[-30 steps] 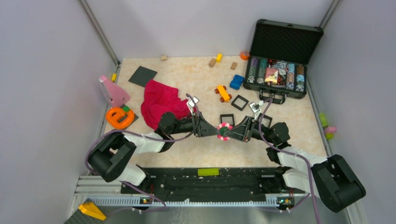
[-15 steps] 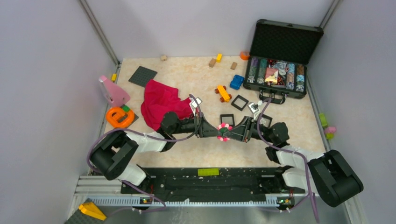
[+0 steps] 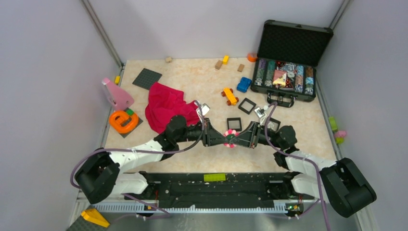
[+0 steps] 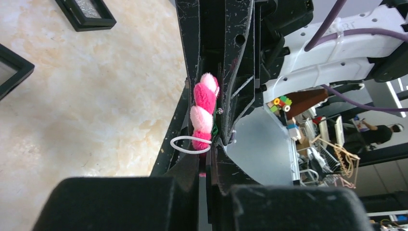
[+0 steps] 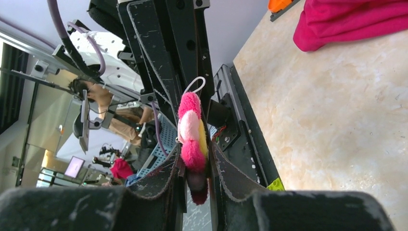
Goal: Remove the brooch from the garment
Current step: Close the brooch.
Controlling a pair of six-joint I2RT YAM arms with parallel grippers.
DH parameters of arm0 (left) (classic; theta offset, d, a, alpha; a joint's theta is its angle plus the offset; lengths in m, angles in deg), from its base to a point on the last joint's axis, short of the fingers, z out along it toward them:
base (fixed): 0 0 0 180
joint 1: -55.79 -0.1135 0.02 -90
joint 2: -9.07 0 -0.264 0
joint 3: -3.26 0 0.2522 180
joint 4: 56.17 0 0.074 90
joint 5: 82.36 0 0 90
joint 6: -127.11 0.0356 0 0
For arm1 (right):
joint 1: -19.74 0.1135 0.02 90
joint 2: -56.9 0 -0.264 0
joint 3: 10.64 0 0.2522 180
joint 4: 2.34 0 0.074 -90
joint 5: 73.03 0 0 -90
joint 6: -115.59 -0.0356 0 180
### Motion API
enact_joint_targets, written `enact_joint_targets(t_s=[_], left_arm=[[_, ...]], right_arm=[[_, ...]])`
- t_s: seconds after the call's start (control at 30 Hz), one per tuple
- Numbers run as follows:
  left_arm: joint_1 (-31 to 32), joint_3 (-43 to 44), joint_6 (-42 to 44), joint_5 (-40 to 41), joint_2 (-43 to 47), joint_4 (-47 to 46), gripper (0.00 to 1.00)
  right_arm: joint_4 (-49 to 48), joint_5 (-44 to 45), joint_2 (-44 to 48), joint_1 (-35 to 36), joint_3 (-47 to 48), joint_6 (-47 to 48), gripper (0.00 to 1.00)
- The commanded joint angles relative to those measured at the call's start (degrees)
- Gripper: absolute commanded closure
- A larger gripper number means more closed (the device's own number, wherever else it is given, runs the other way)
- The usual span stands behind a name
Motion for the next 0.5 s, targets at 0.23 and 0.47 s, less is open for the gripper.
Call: enact_joint_targets(t_s=[0.23,0.47], left_arm=[[1.0,-1.8,3.6,7.4,7.1,0.5,1.0],[0.3,-3.0,3.3,9.2,8.2,0.4,1.0]], right_arm=[[7.5,5.8,2.2,-0.9,1.2,3.0,1.0],[22.1,9.8,8.6,-1.1,3.4,10.2,0.97]])
